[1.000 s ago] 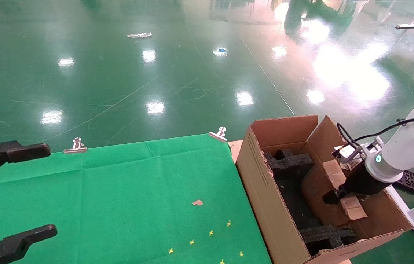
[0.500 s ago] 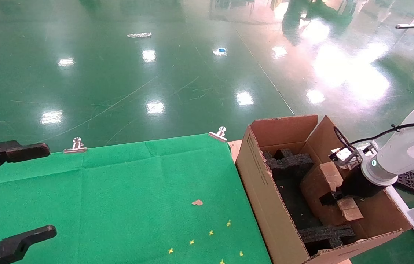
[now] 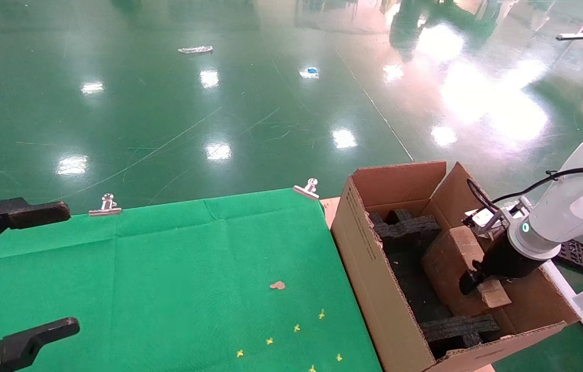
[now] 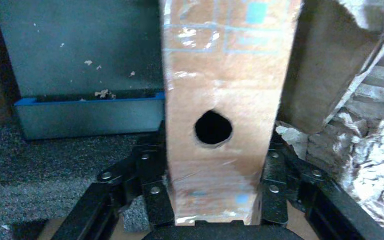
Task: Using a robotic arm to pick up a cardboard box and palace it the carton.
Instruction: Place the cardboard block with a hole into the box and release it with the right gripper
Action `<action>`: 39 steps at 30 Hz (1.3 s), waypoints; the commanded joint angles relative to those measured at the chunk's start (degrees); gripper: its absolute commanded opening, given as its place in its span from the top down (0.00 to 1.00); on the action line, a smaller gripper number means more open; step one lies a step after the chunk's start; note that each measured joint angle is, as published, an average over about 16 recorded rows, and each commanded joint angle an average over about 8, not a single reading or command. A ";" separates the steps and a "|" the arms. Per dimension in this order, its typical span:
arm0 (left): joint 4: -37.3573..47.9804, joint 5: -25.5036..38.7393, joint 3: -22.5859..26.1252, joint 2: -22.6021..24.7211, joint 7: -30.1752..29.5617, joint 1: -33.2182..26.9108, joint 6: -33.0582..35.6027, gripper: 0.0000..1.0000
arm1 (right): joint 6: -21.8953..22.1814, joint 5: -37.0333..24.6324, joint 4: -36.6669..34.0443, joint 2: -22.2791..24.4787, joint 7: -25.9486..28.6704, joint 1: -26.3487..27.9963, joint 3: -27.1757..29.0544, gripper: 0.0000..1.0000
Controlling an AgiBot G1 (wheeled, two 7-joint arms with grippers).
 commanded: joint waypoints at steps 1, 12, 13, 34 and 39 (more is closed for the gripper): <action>0.00 0.00 0.01 0.00 0.00 0.00 0.00 0.00 | -0.08 -0.17 -0.12 -0.21 -0.03 0.12 -0.11 0.00; 0.00 -0.03 0.04 -0.02 0.02 -0.01 -0.02 0.00 | -0.17 -0.36 -0.39 -0.68 -0.27 0.57 -0.24 0.00; 0.00 -0.03 0.04 -0.02 0.02 -0.01 -0.02 0.00 | -0.20 -0.35 -0.39 -0.70 -0.33 0.70 -0.24 0.00; 0.00 -0.07 0.11 -0.04 0.05 -0.02 -0.05 0.00 | -6.73 1.59 3.54 0.05 -10.45 26.75 1.49 0.00; 0.00 -0.08 0.12 -0.05 0.06 -0.03 -0.05 0.00 | -7.84 3.05 6.51 1.06 -12.88 31.01 2.62 0.00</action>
